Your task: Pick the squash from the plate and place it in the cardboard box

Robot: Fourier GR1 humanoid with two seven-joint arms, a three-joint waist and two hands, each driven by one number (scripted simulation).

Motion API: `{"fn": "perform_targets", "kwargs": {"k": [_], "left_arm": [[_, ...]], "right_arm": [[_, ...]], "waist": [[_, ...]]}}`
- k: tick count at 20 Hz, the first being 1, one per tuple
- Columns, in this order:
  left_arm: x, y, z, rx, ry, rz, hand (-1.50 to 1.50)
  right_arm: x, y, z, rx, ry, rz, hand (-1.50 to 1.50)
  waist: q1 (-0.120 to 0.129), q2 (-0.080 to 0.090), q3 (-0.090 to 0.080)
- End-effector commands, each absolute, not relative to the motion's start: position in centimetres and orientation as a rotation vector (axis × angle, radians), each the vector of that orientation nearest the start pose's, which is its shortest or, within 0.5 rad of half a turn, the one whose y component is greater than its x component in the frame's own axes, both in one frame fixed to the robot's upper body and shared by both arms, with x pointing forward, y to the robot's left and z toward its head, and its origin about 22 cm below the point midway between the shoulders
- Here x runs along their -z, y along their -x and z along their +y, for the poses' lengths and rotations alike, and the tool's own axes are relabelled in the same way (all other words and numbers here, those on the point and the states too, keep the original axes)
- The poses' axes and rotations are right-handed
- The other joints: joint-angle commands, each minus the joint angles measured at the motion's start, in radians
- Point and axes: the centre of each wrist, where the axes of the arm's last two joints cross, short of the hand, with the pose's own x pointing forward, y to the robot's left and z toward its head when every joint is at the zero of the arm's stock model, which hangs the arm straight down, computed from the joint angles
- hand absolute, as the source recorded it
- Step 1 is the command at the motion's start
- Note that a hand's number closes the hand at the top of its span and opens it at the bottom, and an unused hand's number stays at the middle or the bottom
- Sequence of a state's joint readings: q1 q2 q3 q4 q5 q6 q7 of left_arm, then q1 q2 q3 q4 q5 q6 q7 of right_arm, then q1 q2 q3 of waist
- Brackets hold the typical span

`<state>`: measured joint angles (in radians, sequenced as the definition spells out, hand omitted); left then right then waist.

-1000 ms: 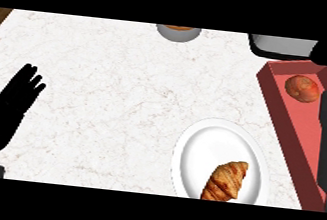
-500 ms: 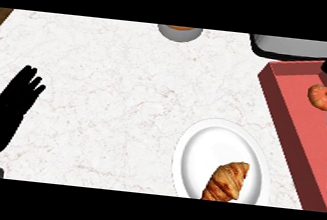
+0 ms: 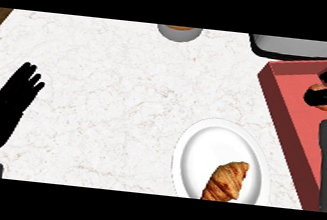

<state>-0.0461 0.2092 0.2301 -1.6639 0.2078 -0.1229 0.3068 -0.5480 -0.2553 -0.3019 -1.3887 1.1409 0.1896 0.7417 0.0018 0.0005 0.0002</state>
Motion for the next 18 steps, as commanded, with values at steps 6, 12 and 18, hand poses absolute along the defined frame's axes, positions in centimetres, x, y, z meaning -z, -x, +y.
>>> {"fn": "perform_targets", "kwargs": {"k": [6, 12, 18], "left_arm": [[-4.9, -24.8, 31.5, -0.055, -0.055, -1.466, 0.0], [-5.6, -24.0, 32.6, -0.048, -0.04, -1.44, 0.0], [-4.5, -23.9, 31.3, -0.059, -0.079, -1.436, 0.0]], "right_arm": [[-12.5, -34.3, -31.7, -0.25, 1.246, -1.063, -1.5], [-14.3, -31.8, -32.6, 0.207, 1.24, -1.273, -1.5], [-16.9, -26.8, -34.9, 0.372, 1.182, -1.353, -1.5]], "waist": [[0.001, 0.001, 0.0], [-0.006, -0.003, 0.001], [-0.016, -0.005, 0.0]]}}
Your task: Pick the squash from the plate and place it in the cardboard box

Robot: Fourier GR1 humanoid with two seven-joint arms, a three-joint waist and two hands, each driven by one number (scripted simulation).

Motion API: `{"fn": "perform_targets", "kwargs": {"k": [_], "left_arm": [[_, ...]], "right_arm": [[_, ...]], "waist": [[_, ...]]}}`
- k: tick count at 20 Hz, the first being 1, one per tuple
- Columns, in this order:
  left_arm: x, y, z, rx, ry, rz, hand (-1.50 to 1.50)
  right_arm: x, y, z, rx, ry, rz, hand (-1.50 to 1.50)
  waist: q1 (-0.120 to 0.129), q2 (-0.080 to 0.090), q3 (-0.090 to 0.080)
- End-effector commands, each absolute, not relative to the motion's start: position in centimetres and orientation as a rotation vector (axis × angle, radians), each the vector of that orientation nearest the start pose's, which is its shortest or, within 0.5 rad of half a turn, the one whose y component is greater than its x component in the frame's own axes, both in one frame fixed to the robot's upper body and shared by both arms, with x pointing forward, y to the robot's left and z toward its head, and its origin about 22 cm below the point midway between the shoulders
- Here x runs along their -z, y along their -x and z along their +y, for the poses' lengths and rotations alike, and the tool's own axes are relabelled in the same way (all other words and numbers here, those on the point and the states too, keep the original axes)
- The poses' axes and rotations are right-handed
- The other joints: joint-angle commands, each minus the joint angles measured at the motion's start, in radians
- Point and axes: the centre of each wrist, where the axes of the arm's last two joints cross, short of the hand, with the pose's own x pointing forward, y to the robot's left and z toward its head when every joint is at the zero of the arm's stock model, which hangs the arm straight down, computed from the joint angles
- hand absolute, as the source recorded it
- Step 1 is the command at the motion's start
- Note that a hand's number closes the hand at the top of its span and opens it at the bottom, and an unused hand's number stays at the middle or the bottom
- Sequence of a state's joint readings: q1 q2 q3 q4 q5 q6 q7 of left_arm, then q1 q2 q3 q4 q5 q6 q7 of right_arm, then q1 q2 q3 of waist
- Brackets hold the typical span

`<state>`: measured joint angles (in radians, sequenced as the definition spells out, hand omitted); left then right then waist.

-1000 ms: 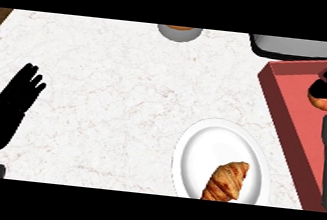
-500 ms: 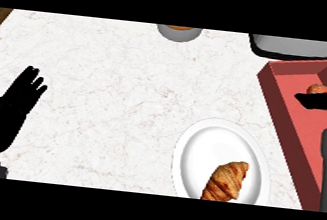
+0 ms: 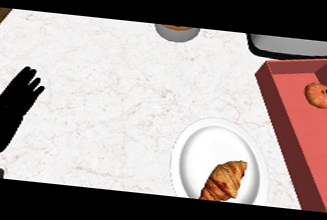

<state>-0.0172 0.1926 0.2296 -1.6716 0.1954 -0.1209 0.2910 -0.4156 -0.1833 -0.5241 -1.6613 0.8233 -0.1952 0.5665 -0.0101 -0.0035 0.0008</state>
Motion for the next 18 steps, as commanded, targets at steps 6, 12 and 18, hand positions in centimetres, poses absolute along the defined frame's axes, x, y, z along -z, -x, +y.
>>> {"fn": "perform_targets", "kwargs": {"k": [6, 12, 18], "left_arm": [[-6.1, -23.8, 32.3, -0.048, -0.07, -1.446, 0.0], [-5.0, -23.0, 31.3, -0.053, -0.059, -1.441, 0.0], [-3.5, -23.8, 33.2, -0.052, -0.063, -1.46, 0.0]], "right_arm": [[-16.7, -19.5, -39.6, 0.417, 1.166, -1.369, -1.5], [-16.2, -14.9, -42.8, 0.356, 1.135, -1.428, -1.5], [-15.5, -13.4, -44.0, 0.368, 1.118, -1.397, -1.5]], "waist": [[-0.006, -0.002, 0.0], [-0.001, 0.0, 0.0], [0.004, 0.003, -0.001]]}}
